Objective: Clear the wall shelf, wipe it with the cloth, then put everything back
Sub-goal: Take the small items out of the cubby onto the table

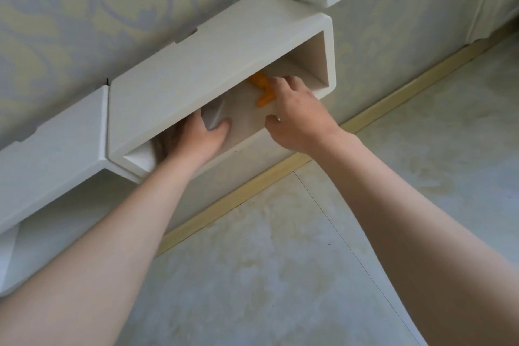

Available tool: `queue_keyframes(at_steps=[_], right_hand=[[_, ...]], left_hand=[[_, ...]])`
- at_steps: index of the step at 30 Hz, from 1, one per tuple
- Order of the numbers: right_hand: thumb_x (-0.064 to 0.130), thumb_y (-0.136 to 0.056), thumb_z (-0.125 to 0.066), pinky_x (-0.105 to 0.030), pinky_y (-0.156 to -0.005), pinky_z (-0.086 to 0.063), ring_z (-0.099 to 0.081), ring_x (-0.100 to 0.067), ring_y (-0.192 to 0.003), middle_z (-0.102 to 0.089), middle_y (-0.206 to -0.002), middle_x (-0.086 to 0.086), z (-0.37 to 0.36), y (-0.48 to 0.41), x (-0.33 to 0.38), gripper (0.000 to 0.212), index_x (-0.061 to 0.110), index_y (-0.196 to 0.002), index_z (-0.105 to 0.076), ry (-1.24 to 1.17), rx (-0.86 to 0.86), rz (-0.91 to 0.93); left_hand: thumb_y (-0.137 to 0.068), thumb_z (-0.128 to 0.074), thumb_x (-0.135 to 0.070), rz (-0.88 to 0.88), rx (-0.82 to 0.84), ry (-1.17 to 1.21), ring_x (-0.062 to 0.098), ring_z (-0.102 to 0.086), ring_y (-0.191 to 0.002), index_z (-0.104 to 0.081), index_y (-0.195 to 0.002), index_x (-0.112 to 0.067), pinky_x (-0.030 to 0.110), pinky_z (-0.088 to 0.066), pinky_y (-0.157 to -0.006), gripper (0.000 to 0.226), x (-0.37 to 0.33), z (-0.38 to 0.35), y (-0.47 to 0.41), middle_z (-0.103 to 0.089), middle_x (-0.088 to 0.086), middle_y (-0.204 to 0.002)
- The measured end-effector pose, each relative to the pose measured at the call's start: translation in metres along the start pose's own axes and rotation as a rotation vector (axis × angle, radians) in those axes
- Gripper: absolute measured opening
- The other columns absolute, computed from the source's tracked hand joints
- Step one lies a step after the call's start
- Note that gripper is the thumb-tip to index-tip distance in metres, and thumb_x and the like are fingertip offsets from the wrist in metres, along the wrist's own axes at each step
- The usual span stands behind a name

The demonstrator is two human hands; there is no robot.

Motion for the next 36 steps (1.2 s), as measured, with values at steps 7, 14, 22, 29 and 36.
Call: queue_keyframes(at_steps=[7,14,22,29,36], right_hand=[[0.046,-0.102,-0.028,-0.049,-0.121,-0.018,-0.01,-0.043,-0.149,-0.011,-0.166,-0.014,-0.027,-0.016,0.003,0.056,0.03,-0.155,-0.026,0.272,-0.022,0.001],[0.044,-0.099,-0.036,-0.043,-0.105,-0.031,-0.039,-0.039,-0.127,-0.044,-0.141,-0.008,-0.029,-0.02,0.012,0.044,0.03,-0.135,-0.056,0.403,-0.072,-0.01],[0.016,-0.093,-0.059,-0.038,-0.076,-0.036,-0.035,-0.031,-0.087,-0.044,-0.102,-0.006,-0.021,-0.014,0.019,0.027,0.025,-0.117,-0.067,0.369,-0.184,-0.041],[0.008,-0.089,-0.056,-0.041,-0.078,-0.038,-0.033,-0.03,-0.085,-0.049,-0.11,-0.012,-0.022,-0.008,0.023,0.039,0.02,-0.126,-0.057,0.352,-0.224,-0.008],[0.003,-0.08,-0.043,-0.042,-0.068,-0.036,-0.048,-0.035,-0.078,-0.058,-0.097,-0.017,-0.023,0.01,0.023,0.034,0.006,-0.114,-0.049,0.443,-0.273,0.038]], left_hand=[[-0.096,-0.06,-0.037,-0.102,-0.026,0.014,0.026,-0.04,-0.141,-0.036,-0.151,-0.024,0.046,-0.036,-0.116,0.061,-0.006,-0.01,-0.012,-0.043,0.002,-0.154],[-0.095,-0.063,-0.024,-0.174,-0.103,-0.042,0.02,-0.058,-0.112,-0.051,-0.126,-0.018,0.027,-0.043,-0.091,0.034,-0.007,-0.005,-0.003,-0.061,0.002,-0.123],[-0.087,-0.069,-0.035,-0.112,-0.06,-0.033,0.028,-0.057,-0.107,-0.042,-0.111,-0.027,0.036,-0.046,-0.091,0.037,-0.002,-0.001,-0.001,-0.056,-0.002,-0.104],[-0.078,-0.074,-0.033,-0.144,-0.087,-0.042,0.026,-0.06,-0.09,-0.055,-0.101,-0.019,0.036,-0.051,-0.08,0.033,-0.002,0.008,0.014,-0.057,-0.008,-0.083],[-0.08,-0.072,-0.033,-0.198,0.037,0.017,0.014,-0.057,-0.078,-0.059,-0.096,-0.018,0.029,-0.048,-0.072,0.025,-0.007,0.021,0.032,-0.058,-0.005,-0.084]])
Point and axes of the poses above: each hand's wrist, its own y-axis away from the middle knuckle, its own z-axis out of the back of the hand, x = y × z, the point moved 4 cm from there along -y, towards the middle knuckle
